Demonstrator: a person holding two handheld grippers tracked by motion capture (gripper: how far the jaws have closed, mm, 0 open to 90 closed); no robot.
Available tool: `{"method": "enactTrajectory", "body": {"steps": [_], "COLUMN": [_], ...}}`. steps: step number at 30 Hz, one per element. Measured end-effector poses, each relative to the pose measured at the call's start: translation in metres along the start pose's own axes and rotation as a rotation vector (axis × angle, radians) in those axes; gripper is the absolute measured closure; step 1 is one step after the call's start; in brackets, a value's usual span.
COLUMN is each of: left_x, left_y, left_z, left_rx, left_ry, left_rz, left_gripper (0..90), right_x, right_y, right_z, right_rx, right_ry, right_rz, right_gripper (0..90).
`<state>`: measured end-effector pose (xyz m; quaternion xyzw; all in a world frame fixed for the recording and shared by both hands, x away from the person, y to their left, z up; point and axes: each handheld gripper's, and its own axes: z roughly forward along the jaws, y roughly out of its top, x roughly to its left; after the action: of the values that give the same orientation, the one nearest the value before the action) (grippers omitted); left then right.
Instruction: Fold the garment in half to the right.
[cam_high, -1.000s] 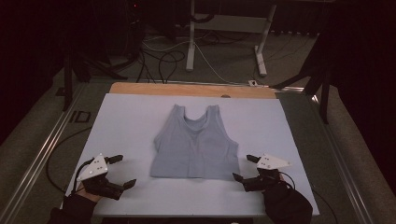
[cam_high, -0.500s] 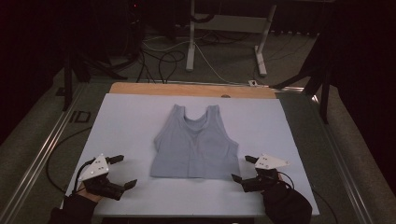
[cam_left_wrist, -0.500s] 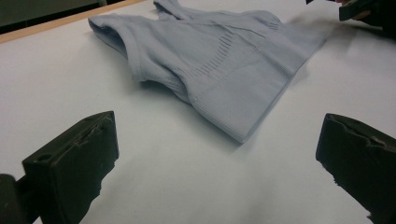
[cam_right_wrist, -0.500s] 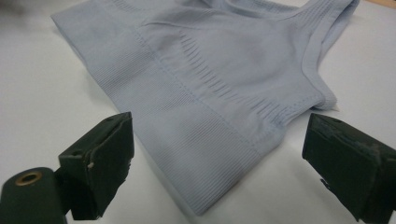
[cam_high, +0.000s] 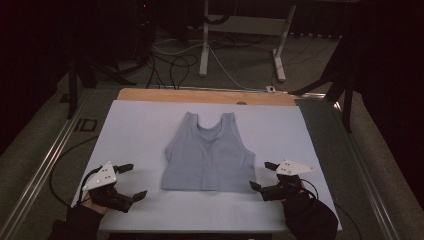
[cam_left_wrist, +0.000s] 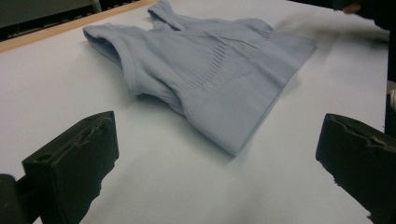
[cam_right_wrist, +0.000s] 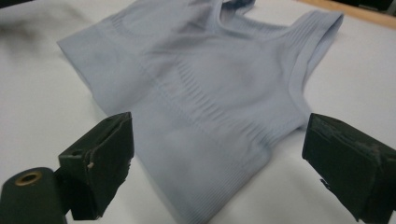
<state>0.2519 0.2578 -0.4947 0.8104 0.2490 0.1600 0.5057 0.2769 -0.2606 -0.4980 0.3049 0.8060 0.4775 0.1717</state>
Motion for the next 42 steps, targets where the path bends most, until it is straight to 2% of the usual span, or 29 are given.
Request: {"method": "enactTrajectory", "body": {"steps": [5, 7, 23, 31, 37, 42], "left_x": [0.000, 0.001, 0.000, -0.001, -0.005, -0.008], "left_y": [0.014, 0.018, 0.046, 0.059, 0.067, 0.069], "left_z": [-0.001, 0.000, 0.007, 0.012, 0.018, 0.024], "left_rx": [-0.011, -0.003, 0.054, 0.059, 0.084, 0.091], "left_ry": [-0.010, -0.005, -0.017, -0.028, -0.017, -0.015], "left_rz": [0.021, 0.041, 0.073, 0.085, 0.097, 0.091], "left_gripper": [0.4, 0.4, 0.4, 0.4, 0.4, 0.4], "right_x": [-0.001, -0.001, -0.012, -0.012, -0.012, -0.011], "right_y": [0.019, 0.024, 0.065, 0.093, 0.111, 0.121], "right_z": [-0.005, -0.006, 0.000, 0.016, 0.031, 0.044], "right_rx": [-0.028, -0.032, -0.075, -0.086, -0.092, -0.096], "right_ry": [-0.025, -0.027, -0.042, -0.030, -0.011, 0.005], "right_rz": [-0.030, -0.036, -0.076, -0.125, -0.142, -0.143], "right_gripper": [9.2, 9.2, 9.3, 9.3, 9.3, 9.3]}}
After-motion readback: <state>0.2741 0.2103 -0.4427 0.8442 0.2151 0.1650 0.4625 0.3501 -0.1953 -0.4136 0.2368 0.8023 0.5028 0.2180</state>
